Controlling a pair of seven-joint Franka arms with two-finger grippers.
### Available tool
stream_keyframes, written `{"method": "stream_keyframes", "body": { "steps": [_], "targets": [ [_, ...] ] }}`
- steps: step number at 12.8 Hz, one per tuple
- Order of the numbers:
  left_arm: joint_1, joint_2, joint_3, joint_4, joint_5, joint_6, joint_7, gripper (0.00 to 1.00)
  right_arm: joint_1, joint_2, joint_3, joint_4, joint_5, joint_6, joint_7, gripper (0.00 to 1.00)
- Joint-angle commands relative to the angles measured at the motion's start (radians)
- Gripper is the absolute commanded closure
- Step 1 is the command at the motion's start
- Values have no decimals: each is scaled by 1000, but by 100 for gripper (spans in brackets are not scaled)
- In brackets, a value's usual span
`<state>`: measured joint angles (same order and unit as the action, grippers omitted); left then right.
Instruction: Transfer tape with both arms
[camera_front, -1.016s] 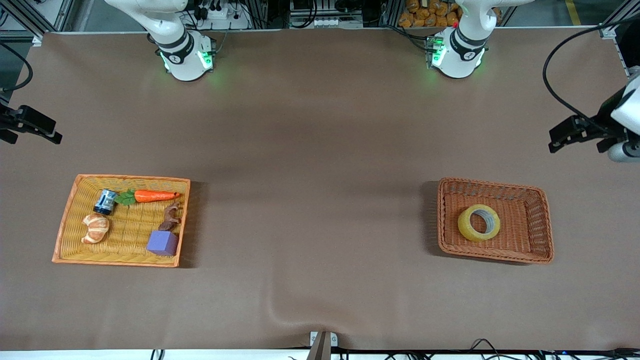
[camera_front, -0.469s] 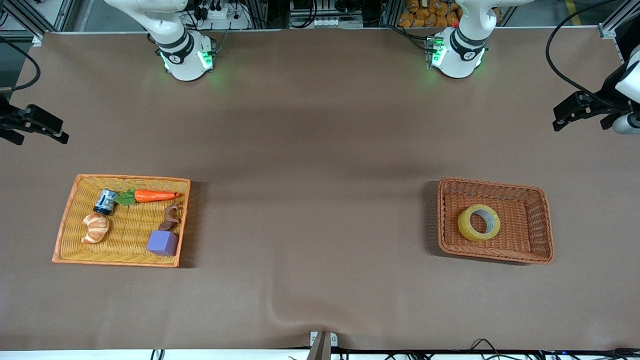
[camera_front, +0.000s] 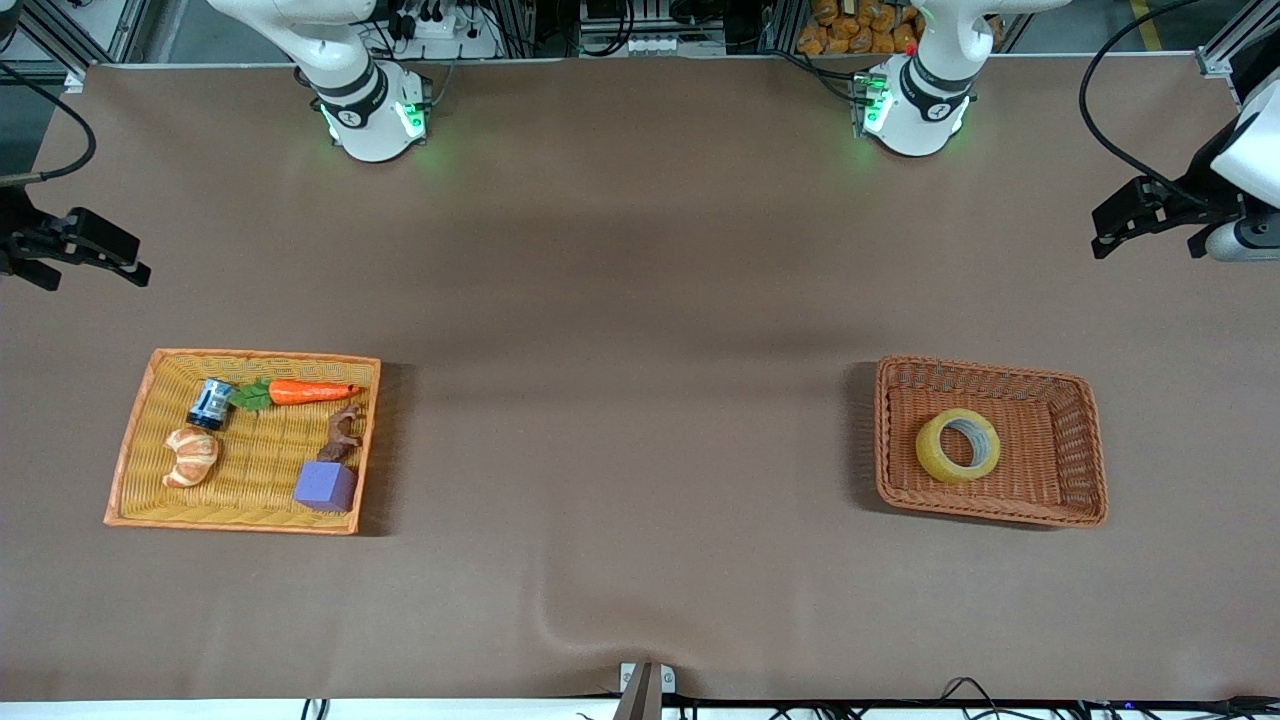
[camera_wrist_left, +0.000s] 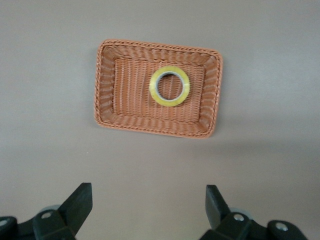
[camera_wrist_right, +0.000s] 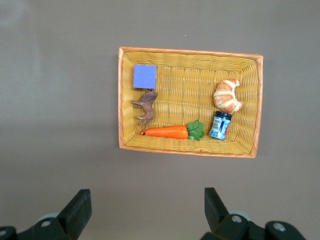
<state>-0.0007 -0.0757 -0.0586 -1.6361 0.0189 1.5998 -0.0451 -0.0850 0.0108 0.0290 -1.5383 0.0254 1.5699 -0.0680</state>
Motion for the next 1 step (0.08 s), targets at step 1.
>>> {"method": "stream_keyframes", "body": {
  "steps": [1],
  "targets": [
    [-16,-10,13,5,-20,-14,-7,0,-15,1,5,13,14,-18,-3,0]
  ]
}}
